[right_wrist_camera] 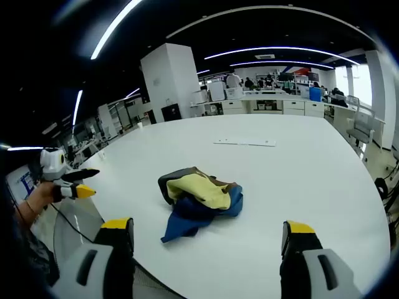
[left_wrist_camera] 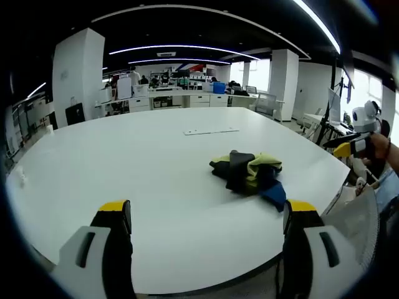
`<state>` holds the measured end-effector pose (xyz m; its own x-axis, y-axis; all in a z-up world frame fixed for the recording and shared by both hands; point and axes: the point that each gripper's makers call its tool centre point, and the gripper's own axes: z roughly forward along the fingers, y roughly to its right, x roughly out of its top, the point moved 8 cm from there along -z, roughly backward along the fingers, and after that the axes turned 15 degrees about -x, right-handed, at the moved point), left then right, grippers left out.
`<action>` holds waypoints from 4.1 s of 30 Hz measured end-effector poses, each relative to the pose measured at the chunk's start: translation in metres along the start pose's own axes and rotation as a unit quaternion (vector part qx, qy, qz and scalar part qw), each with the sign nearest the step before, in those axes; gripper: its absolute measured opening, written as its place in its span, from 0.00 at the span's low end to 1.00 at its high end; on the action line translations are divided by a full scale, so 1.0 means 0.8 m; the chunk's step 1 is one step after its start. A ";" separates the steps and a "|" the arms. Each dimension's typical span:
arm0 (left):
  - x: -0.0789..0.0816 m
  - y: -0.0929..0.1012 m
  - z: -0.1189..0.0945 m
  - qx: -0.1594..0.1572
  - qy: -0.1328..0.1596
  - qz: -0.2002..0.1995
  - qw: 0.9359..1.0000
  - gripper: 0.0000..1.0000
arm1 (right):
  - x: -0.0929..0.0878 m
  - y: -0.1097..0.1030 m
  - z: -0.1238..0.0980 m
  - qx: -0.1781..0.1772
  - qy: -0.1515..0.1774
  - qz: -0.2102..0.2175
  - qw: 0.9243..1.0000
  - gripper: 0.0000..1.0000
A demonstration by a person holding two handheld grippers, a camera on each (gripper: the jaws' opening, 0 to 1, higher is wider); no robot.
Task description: Fold the garment on the visible template until the final outline fits inside the template.
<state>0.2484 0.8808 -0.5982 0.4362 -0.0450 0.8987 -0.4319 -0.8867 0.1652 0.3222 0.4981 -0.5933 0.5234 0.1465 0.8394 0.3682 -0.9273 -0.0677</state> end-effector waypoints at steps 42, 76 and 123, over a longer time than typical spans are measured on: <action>0.008 -0.006 0.013 -0.012 -0.008 0.017 1.000 0.96 | 0.003 0.008 0.009 0.003 -0.004 0.008 1.000 0.99; 0.026 -0.009 0.125 -0.107 0.023 0.023 0.994 0.62 | -0.011 0.020 0.115 0.022 -0.017 0.074 0.997 0.50; -0.003 -0.013 0.243 -0.194 -0.031 -0.059 0.979 0.09 | -0.026 0.029 0.218 -0.052 -0.130 0.041 0.989 0.05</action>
<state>0.4053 0.8004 -0.6813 0.5427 0.0077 0.8399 -0.6379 -0.6467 0.4182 0.4540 0.5335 -0.7063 0.7335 0.1405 0.6650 0.2417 -0.9684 -0.0620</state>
